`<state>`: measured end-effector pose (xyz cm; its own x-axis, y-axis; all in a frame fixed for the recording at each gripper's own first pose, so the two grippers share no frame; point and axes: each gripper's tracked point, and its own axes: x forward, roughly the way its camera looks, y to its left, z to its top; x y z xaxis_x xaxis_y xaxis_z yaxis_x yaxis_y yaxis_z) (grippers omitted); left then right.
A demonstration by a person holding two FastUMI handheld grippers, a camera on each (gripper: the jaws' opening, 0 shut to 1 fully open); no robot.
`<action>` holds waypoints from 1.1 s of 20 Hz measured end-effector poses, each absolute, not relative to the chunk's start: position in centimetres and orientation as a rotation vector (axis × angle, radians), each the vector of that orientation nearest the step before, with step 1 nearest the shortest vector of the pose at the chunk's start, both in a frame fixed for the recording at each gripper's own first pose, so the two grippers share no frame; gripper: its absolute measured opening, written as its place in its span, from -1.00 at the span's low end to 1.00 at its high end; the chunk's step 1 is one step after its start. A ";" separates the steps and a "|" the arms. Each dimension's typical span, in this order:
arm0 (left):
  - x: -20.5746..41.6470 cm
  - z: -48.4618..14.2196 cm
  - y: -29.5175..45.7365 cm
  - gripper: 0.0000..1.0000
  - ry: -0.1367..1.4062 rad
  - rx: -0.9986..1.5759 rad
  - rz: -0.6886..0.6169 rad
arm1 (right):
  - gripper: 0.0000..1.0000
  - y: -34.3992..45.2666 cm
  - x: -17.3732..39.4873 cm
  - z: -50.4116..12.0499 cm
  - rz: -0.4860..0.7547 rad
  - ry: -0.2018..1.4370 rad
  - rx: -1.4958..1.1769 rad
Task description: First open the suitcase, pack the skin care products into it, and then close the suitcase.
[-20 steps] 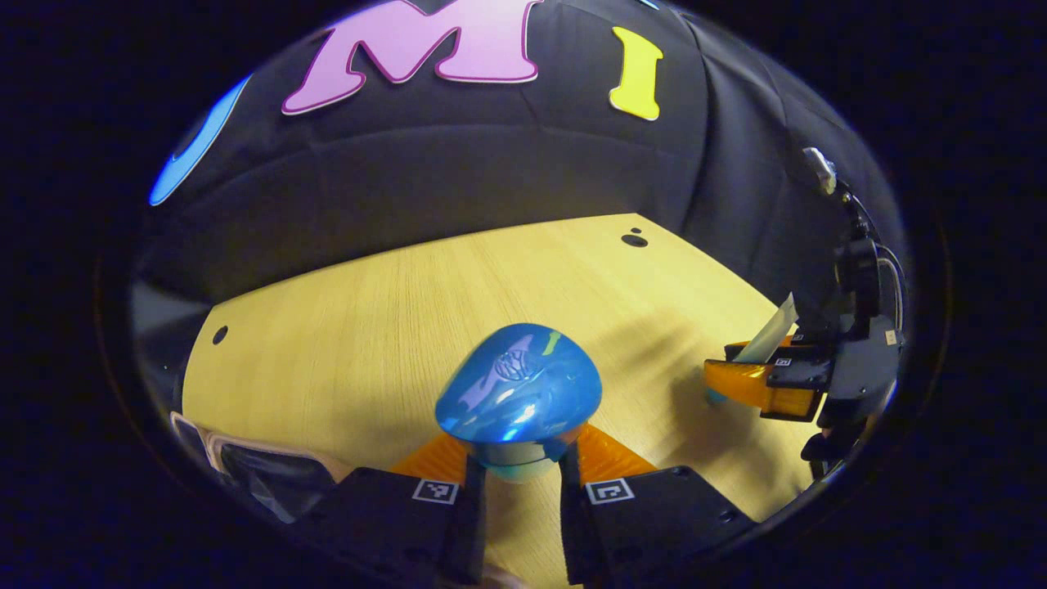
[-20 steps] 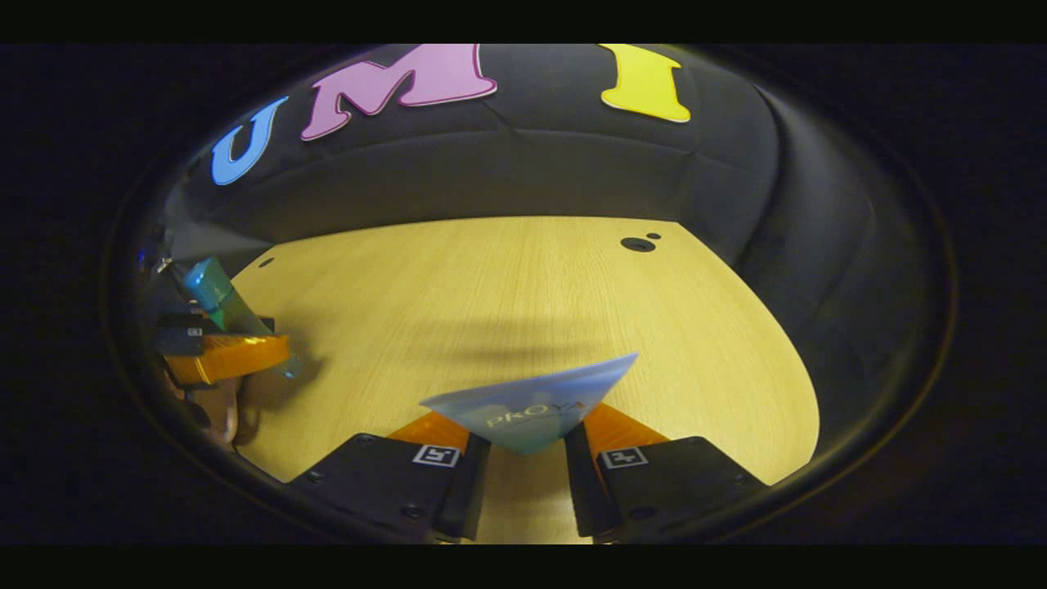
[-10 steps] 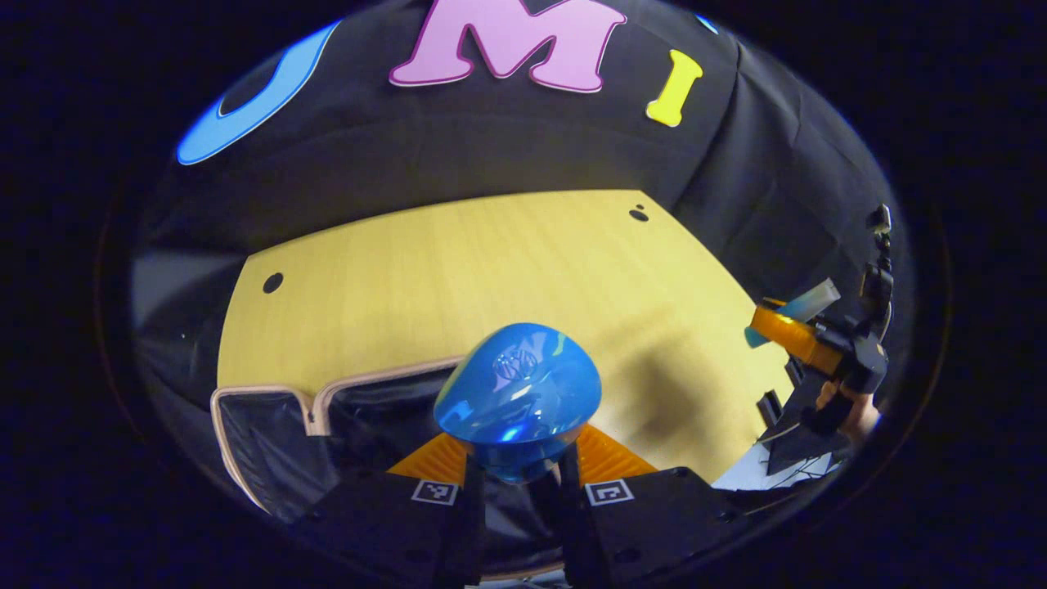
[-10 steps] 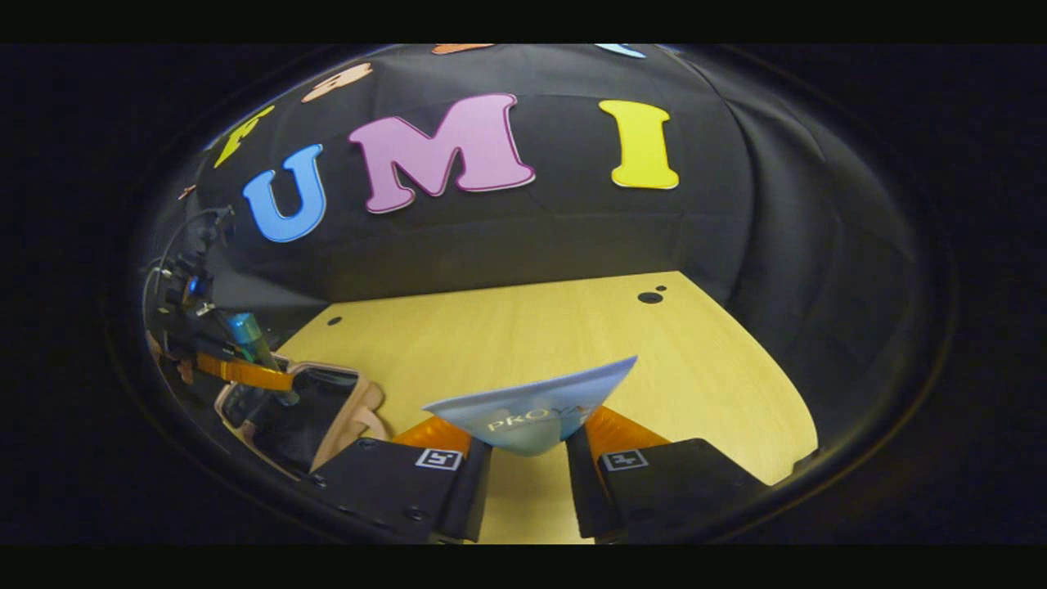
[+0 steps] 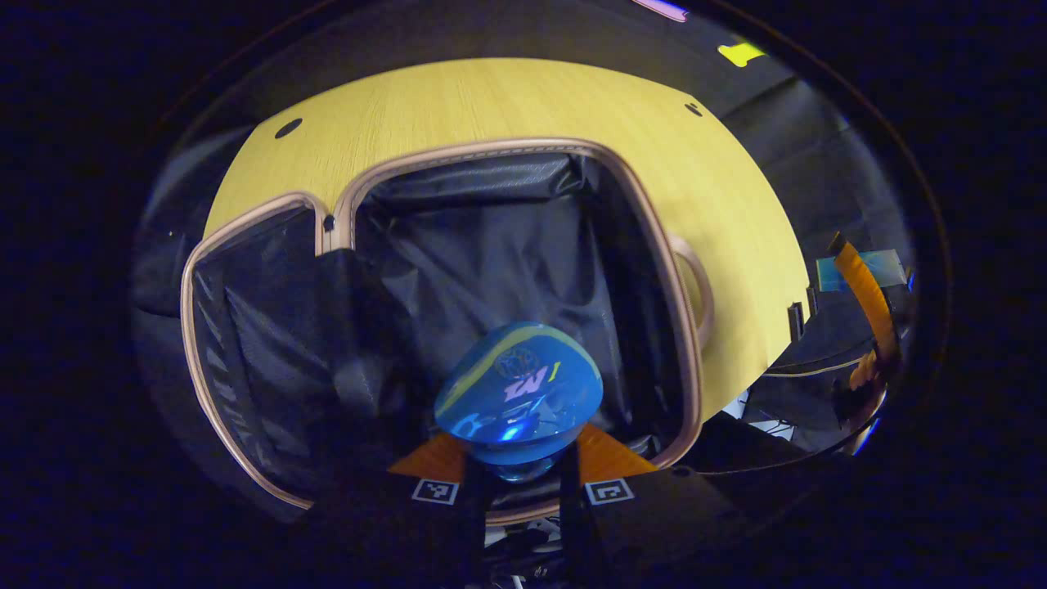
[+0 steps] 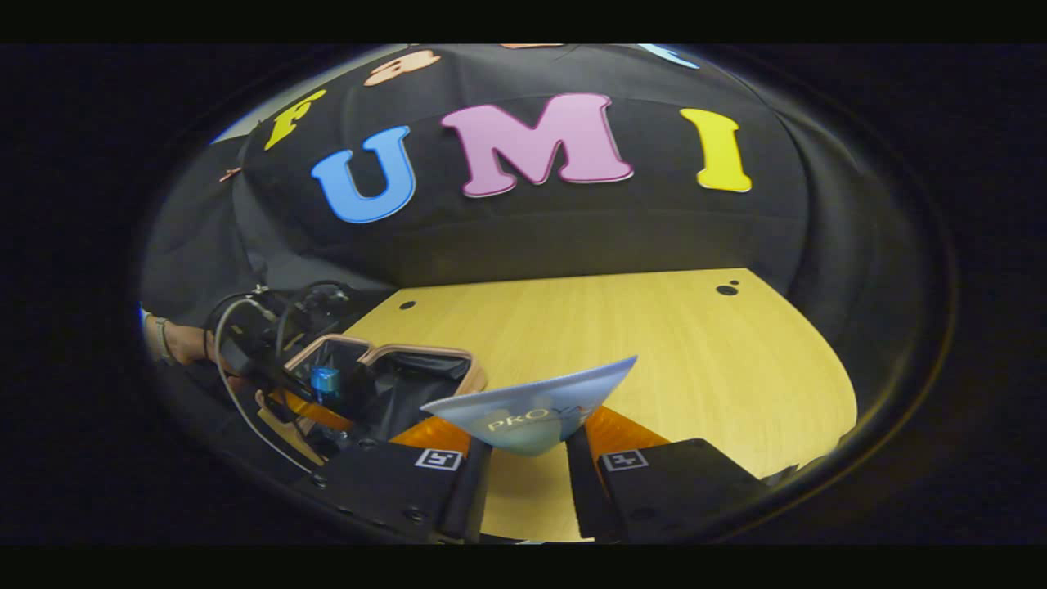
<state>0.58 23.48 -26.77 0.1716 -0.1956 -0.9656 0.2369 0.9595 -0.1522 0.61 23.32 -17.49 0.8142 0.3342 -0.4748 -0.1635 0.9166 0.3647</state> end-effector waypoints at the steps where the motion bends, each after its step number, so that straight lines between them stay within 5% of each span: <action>1: 0.3 -27.8 24.3 -0.13 1.384 0.062 -0.296 | -0.07 24.6 0.4 -17.8 0.293 0.578 0.328; 6: 0.1 -30.2 25.2 -0.15 1.476 0.004 -0.240 | -0.07 31.0 -0.9 -19.8 0.400 0.734 0.400; 12: 1.0 -30.4 24.6 0.03 1.400 0.010 -0.211 | -0.07 35.9 -1.4 -21.6 0.470 0.888 0.435; 15: 2.2 -27.7 24.5 0.67 1.267 0.054 -0.198 | -0.07 38.1 -1.9 -22.6 0.511 0.962 0.445; 19: 4.1 -20.6 26.0 0.79 0.978 0.079 -0.233 | -0.07 42.3 -2.2 -24.2 0.557 1.096 0.435; 22: 3.5 -19.1 32.4 0.80 0.911 0.021 -0.143 | -0.07 44.9 -3.3 -26.6 0.532 1.256 0.413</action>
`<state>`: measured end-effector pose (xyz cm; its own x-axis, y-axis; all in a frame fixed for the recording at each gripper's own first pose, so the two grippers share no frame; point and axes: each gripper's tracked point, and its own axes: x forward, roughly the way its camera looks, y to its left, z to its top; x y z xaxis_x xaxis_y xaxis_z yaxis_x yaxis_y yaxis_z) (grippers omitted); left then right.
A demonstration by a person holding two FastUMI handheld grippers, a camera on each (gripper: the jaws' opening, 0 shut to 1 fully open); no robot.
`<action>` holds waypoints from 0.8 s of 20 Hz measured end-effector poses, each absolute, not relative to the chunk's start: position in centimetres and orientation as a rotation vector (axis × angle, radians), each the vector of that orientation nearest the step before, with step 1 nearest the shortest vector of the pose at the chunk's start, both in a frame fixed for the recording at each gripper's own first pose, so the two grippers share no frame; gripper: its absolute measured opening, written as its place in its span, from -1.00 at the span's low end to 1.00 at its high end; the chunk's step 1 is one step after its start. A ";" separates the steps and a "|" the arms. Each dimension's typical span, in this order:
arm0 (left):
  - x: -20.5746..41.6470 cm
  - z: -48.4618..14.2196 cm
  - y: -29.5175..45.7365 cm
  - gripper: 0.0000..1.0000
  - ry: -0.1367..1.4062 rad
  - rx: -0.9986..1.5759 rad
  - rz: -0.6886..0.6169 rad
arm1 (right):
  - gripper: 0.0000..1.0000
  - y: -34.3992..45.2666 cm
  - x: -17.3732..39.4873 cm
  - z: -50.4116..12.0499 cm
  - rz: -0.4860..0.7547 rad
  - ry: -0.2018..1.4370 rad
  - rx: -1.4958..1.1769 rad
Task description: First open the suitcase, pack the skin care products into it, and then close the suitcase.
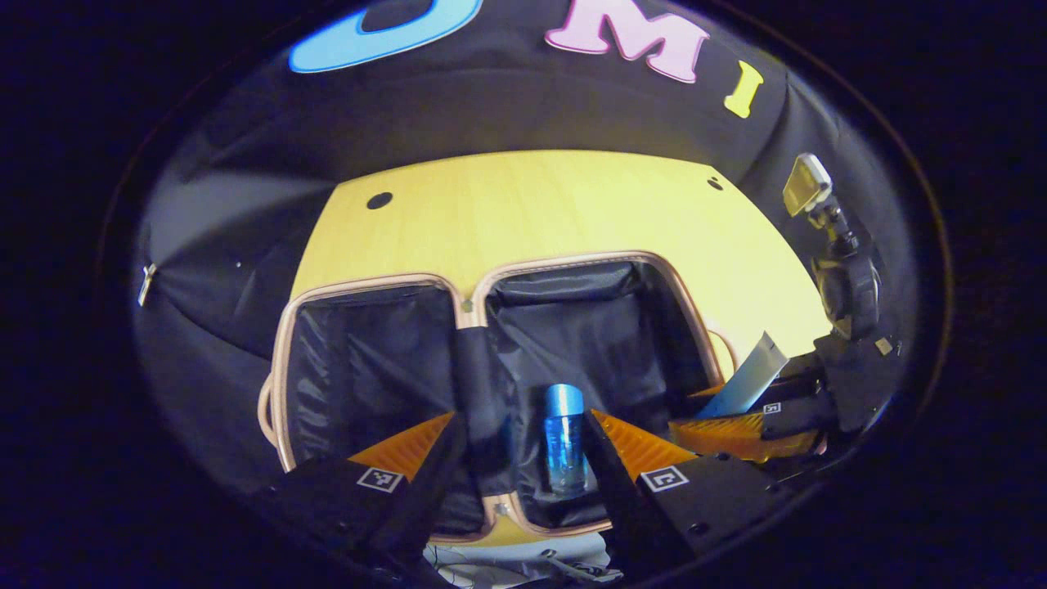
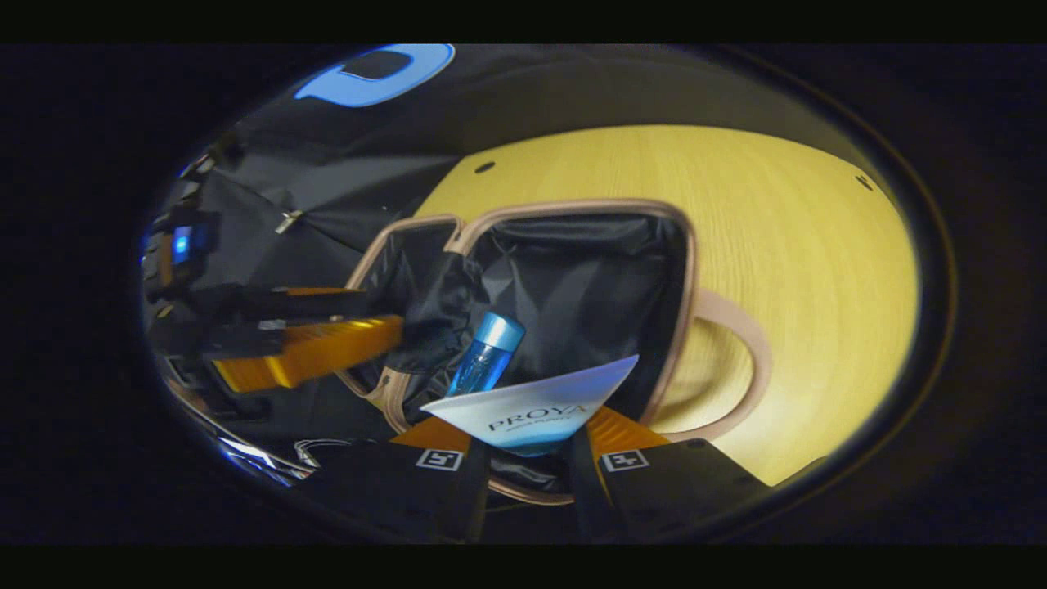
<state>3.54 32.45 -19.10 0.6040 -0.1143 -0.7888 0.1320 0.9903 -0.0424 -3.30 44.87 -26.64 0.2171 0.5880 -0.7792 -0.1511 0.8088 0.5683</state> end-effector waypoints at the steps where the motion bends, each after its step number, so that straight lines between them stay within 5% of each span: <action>1: 3.2 -19.3 35.3 0.80 0.916 0.010 -0.092 | -0.23 45.8 -3.8 -27.7 0.517 1.315 0.393; 2: 2.5 -18.5 37.9 0.80 0.927 -0.007 -0.042 | -0.07 46.3 -4.3 -28.7 0.504 1.370 0.368; 7: -1.7 -17.4 49.5 0.80 0.969 -0.104 0.184 | 0.00 47.2 -5.9 -31.3 0.407 1.534 0.382; 8: -2.1 -17.7 51.2 0.80 0.976 -0.093 0.231 | 0.17 47.2 -5.9 -31.4 0.398 1.538 0.380; 10: -2.8 -18.6 53.4 0.80 0.988 -0.078 0.307 | 0.22 47.4 -5.7 -31.2 0.391 1.543 0.398; 11: -3.1 -18.7 54.3 0.81 0.988 -0.077 0.336 | 0.09 47.1 -5.5 -30.5 0.385 1.536 0.407; 15: -1.6 -18.4 56.3 0.82 0.959 -0.082 0.370 | 0.96 47.0 -2.2 -26.2 0.474 1.250 0.332; 16: -1.2 -18.4 56.8 0.87 0.951 -0.084 0.375 | 0.75 47.0 -1.3 -24.6 0.510 1.170 0.315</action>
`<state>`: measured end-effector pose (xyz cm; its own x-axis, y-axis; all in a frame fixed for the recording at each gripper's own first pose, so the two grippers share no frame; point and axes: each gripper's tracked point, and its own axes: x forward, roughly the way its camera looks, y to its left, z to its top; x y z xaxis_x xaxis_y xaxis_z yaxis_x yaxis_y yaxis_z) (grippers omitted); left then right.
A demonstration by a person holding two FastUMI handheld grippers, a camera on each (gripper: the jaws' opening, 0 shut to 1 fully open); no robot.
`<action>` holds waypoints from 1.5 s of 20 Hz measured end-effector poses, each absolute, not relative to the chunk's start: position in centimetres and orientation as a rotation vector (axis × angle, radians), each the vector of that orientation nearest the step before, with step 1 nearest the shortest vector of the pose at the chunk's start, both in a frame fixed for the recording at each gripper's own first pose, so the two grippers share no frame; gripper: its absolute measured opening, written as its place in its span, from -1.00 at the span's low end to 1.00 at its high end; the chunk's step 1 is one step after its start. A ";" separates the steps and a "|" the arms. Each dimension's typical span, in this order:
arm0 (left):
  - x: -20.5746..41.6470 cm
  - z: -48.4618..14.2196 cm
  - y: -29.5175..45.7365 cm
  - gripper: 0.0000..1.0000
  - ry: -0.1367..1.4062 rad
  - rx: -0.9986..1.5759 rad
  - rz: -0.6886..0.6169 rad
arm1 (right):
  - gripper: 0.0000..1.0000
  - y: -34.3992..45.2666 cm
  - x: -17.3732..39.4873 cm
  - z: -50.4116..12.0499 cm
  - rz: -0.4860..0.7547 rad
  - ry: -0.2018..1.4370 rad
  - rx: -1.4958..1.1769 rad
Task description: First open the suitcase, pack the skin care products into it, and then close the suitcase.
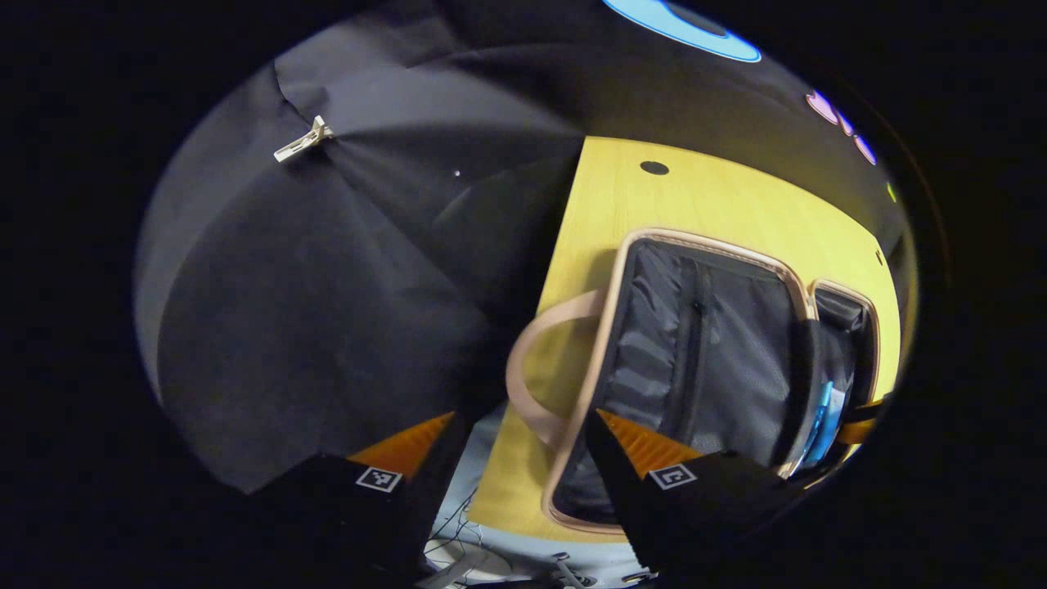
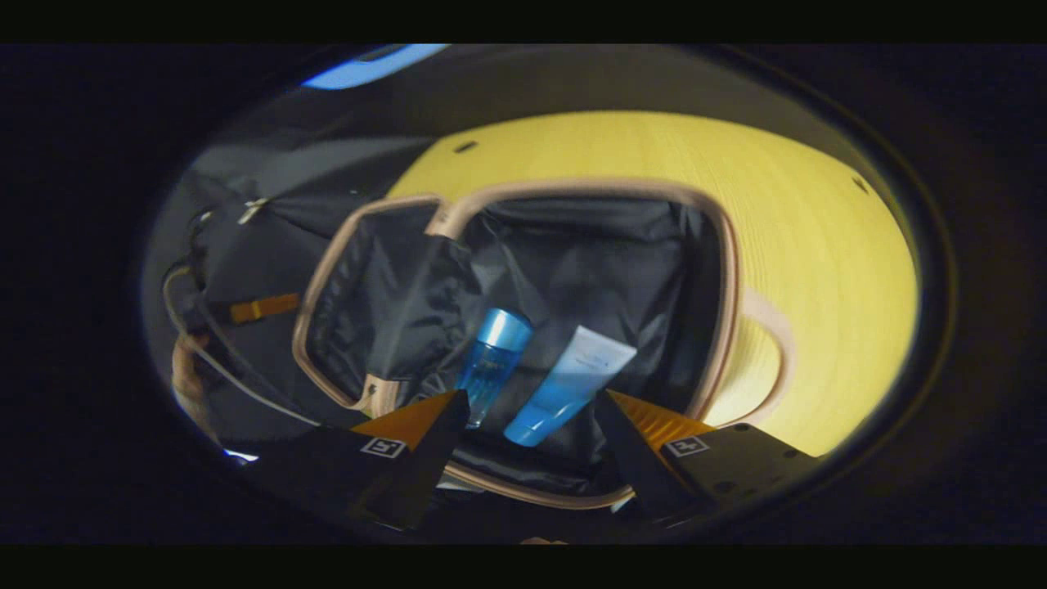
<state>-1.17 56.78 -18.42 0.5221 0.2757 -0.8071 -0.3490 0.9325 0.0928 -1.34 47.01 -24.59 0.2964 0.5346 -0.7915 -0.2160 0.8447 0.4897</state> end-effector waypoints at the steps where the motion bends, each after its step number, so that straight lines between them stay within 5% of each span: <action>1: -0.7 -18.4 57.0 0.87 0.947 -0.091 0.375 | 0.95 46.8 -0.6 -23.0 0.533 1.099 0.308; 6: 0.2 -20.2 58.3 0.86 1.013 -0.153 0.431 | 0.95 44.3 2.4 -17.8 0.530 0.924 0.297; 13: 1.1 -23.8 57.1 0.73 1.122 -0.261 0.353 | 0.95 40.7 2.0 -18.5 0.457 0.929 0.265; 15: 0.8 -23.8 56.8 0.31 1.134 -0.239 0.329 | 0.95 39.8 1.4 -18.5 0.444 0.933 0.282; 23: 0.4 -24.9 55.7 0.01 1.177 -0.278 0.268 | 0.95 39.4 -0.3 -18.6 0.454 0.937 0.266; 26: 0.5 -24.9 56.4 -0.68 1.172 -0.245 0.275 | 0.94 39.4 -0.3 -18.5 0.453 0.940 0.283; 30: 0.8 -23.1 56.4 -0.84 1.097 -0.232 0.263 | 0.95 39.2 -0.4 -18.2 0.451 0.923 0.278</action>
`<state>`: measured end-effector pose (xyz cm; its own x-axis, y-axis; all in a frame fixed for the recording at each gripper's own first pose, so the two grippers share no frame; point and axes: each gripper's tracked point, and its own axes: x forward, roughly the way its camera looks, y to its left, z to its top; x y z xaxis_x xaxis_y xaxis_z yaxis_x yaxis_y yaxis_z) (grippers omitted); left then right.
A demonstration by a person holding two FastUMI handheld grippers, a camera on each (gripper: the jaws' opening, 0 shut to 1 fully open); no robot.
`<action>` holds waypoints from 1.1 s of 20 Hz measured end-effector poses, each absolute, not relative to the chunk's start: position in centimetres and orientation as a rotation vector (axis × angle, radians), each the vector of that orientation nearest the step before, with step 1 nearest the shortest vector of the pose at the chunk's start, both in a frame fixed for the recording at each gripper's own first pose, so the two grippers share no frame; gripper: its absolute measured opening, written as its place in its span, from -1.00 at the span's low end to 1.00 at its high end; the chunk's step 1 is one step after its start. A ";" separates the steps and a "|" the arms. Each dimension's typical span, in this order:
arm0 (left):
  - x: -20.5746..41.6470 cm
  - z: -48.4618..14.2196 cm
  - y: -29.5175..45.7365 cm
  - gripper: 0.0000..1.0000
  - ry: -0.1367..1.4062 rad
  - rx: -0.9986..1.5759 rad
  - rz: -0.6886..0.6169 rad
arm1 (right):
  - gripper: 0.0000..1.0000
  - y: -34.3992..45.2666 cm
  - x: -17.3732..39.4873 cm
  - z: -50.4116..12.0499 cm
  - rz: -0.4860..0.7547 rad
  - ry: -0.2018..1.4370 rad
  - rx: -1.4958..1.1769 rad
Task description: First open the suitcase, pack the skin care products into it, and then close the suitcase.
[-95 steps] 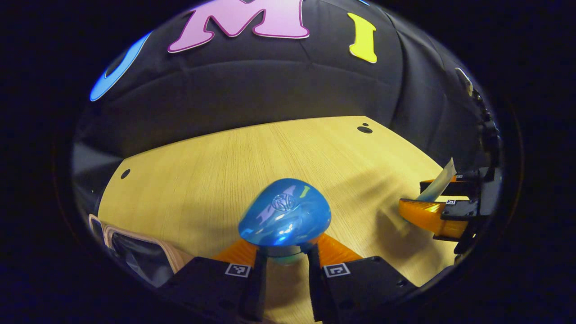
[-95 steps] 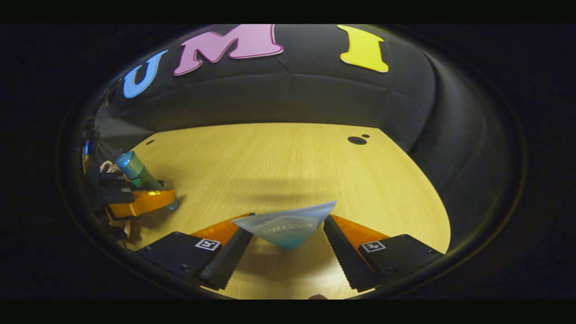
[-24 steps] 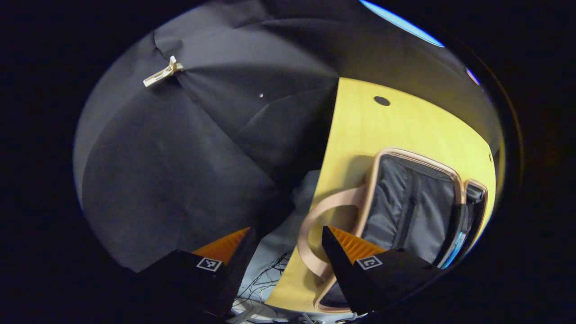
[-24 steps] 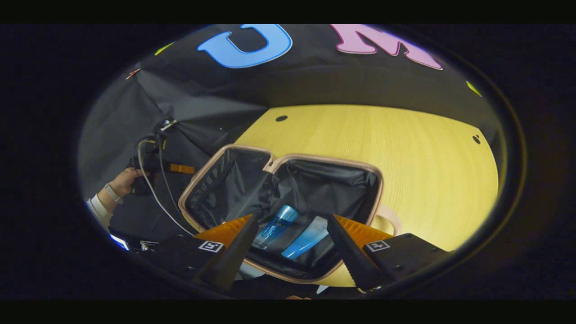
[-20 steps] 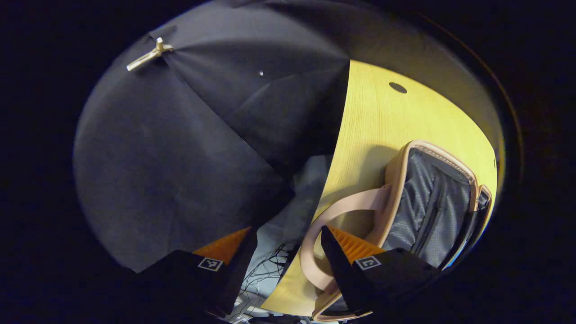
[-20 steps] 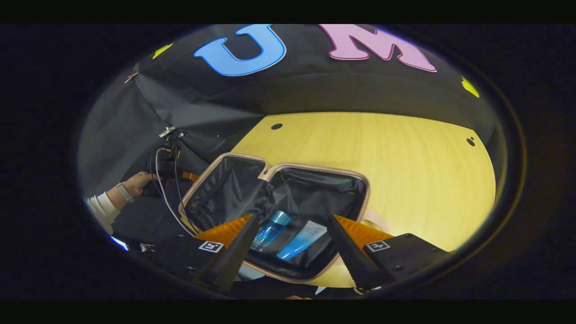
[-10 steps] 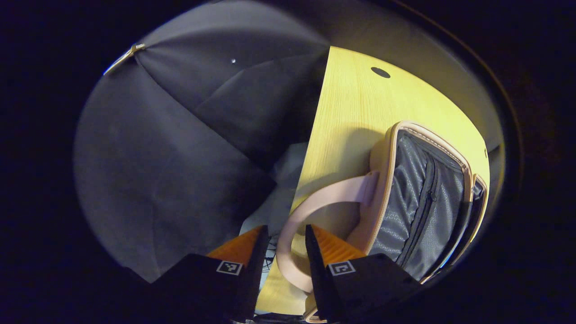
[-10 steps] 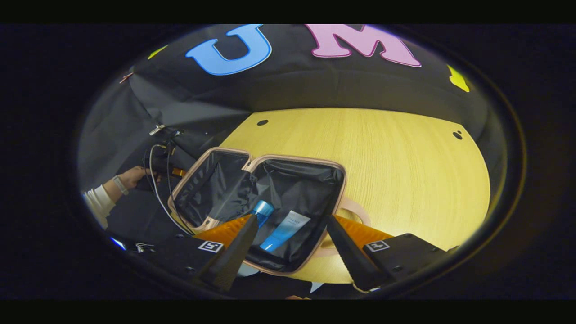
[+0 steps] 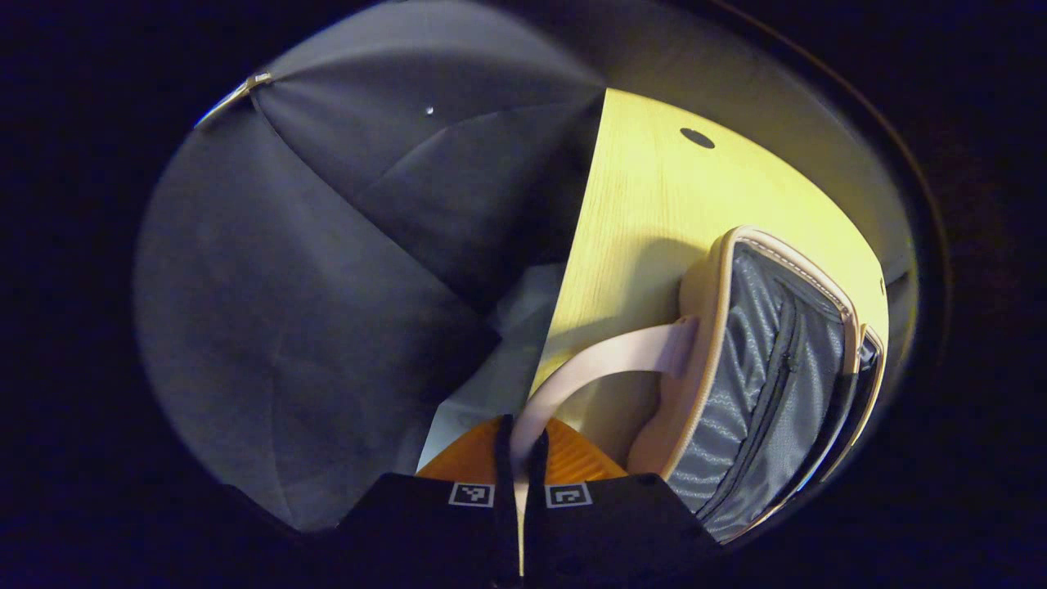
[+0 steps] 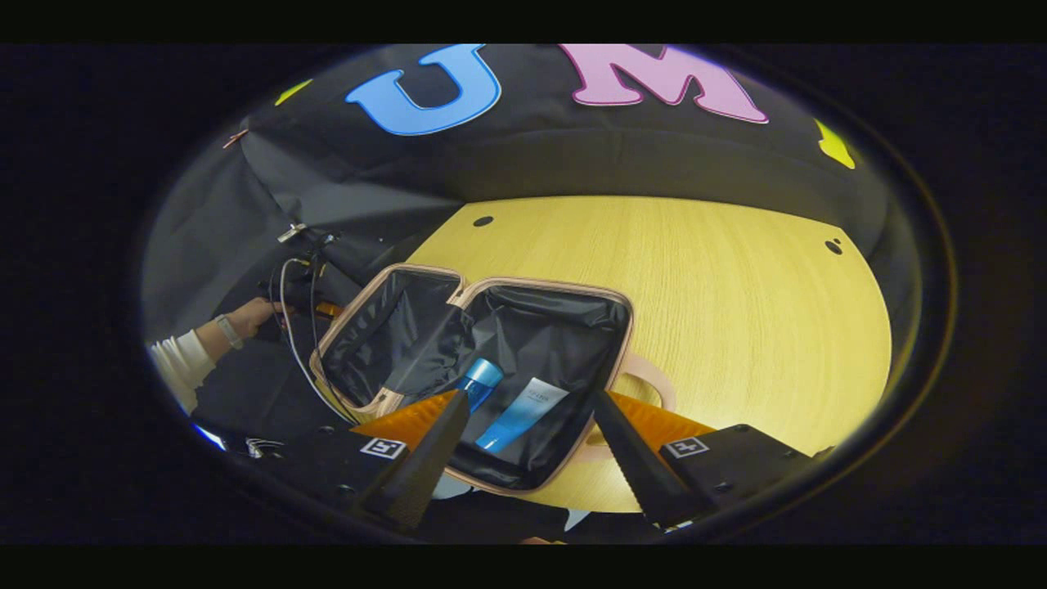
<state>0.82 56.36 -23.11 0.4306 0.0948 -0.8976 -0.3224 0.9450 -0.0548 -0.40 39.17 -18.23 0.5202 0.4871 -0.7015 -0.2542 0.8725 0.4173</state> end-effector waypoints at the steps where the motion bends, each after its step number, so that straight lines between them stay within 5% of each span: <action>1: 0.7 -22.0 56.3 -0.84 1.070 -0.220 0.254 | 0.95 39.0 -0.5 -18.0 0.452 0.917 0.279; 8: -1.0 -6.2 52.2 -0.87 0.792 -0.166 0.148 | 0.95 36.4 0.2 -17.0 0.460 0.831 0.257; 15: -4.3 8.6 37.7 -0.87 0.567 -0.086 -0.068 | 0.94 32.4 0.4 -15.4 0.479 0.760 0.285; 22: -4.0 7.2 14.5 -0.87 0.532 -0.182 -0.373 | 0.95 23.5 -1.1 -15.0 0.475 0.729 0.247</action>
